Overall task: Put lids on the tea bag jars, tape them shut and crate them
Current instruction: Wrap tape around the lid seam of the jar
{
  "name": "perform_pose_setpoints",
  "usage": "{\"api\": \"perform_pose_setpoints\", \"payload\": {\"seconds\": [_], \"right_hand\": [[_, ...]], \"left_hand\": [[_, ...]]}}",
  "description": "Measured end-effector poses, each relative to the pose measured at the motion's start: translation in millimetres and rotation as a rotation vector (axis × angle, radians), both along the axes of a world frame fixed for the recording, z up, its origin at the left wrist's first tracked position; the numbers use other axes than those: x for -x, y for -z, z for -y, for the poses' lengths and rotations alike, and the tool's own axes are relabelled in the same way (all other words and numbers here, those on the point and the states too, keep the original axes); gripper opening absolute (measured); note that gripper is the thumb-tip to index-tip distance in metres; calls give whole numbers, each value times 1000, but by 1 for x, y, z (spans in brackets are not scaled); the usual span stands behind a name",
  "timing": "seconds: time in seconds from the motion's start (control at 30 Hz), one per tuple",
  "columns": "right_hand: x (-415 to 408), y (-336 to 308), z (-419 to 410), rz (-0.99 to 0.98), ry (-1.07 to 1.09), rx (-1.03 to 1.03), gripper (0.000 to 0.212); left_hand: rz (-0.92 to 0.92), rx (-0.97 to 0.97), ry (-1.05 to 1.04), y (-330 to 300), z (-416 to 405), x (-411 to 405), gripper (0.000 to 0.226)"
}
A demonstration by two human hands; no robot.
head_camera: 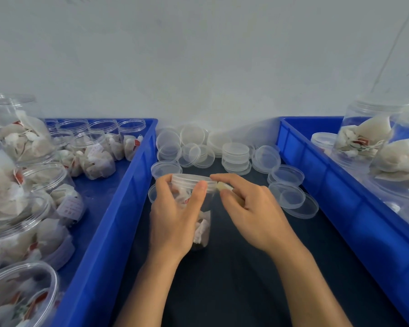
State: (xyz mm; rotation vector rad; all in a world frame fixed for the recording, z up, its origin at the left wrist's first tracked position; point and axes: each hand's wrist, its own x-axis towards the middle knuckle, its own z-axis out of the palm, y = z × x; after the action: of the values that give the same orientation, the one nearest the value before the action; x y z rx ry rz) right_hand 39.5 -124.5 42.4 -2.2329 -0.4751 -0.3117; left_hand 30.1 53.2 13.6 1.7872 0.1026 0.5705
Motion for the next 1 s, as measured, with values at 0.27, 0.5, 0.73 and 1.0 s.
{"api": "perform_pose_setpoints", "payload": {"seconds": [0.27,0.5,0.73,1.0], "right_hand": [[-4,1,1,-35,42,-7,34],[-5,1,3,-42,47,-26,33],[-4,1,6,-77,7,-14,28],[-2,1,4,-117,-7,-64,27]], "left_hand": [[-19,74,85,-5,-1,2,52],[-27,98,151,-5,-3,2,58],[-24,135,247,3,-11,-3,57],[-30,182,312,8,-15,-3,53]]}}
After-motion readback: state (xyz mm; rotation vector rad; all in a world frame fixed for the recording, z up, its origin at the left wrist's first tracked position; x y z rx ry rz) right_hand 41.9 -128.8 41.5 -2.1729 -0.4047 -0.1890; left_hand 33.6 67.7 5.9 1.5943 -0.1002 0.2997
